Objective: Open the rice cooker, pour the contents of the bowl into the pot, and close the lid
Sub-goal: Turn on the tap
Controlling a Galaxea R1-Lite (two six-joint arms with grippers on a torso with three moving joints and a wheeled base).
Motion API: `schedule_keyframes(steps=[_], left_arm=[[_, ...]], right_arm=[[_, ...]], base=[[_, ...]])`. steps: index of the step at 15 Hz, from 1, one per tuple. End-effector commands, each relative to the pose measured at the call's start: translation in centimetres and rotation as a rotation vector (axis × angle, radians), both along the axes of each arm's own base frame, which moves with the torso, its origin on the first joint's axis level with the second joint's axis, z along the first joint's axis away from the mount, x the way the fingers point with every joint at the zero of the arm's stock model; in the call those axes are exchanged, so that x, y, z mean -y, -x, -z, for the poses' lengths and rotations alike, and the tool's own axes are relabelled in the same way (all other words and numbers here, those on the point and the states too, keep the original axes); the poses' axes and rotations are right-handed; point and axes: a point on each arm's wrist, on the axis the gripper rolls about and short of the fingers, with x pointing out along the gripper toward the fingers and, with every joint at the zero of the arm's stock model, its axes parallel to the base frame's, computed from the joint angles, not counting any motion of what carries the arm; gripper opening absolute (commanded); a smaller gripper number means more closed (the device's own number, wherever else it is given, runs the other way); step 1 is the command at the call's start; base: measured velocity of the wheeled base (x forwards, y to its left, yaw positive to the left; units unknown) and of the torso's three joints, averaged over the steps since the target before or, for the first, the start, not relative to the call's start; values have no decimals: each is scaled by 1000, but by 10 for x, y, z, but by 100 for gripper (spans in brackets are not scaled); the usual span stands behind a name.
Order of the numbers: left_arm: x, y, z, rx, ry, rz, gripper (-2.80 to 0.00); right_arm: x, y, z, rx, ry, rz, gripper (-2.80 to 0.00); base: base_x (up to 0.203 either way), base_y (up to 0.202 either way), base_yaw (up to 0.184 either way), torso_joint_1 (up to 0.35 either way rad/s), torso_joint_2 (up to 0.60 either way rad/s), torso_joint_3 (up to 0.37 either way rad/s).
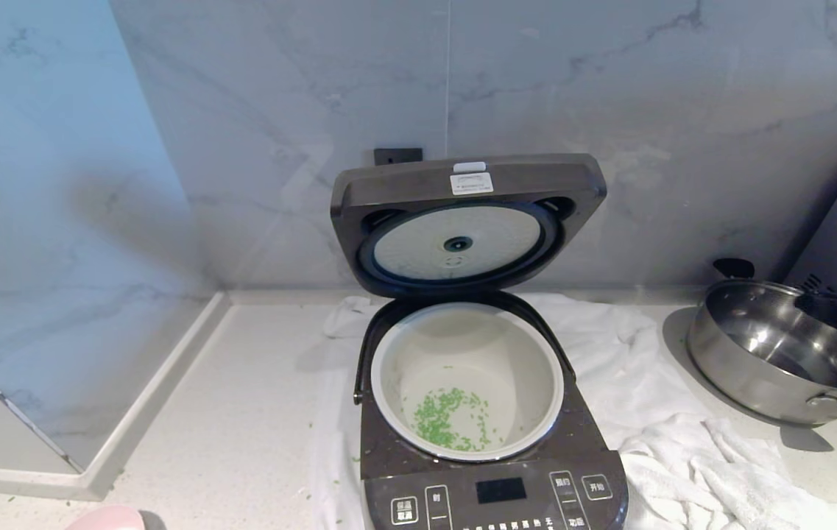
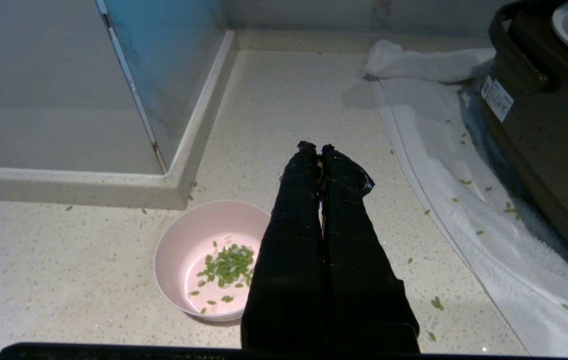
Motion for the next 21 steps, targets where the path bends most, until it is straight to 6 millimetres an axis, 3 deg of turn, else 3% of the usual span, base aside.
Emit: schedule_keyframes(steps=[1,6,14,17,21], left_arm=[[0,0,0,-1,5,-1,-280],[0,0,0,-1,6,-3,-280],[0,0,0,-1,6,-1,-280],[0,0,0,-1,6,-1,-280],[0,0,0,-1,6,-3,-280]], right_arm=[[19,22,-3,61,-7,90,-280],[39,42,-5,151,90,387,-280],[50,113,9,325,231,597,-280],[50,134,20,385,263,618,-280],[50,151,50,385,270,624,-280]], base=[[0,0,0,0,0,0],[0,0,0,0,0,0],[0,0,0,0,0,0],[0,0,0,0,0,0],[0,0,0,0,0,0]])
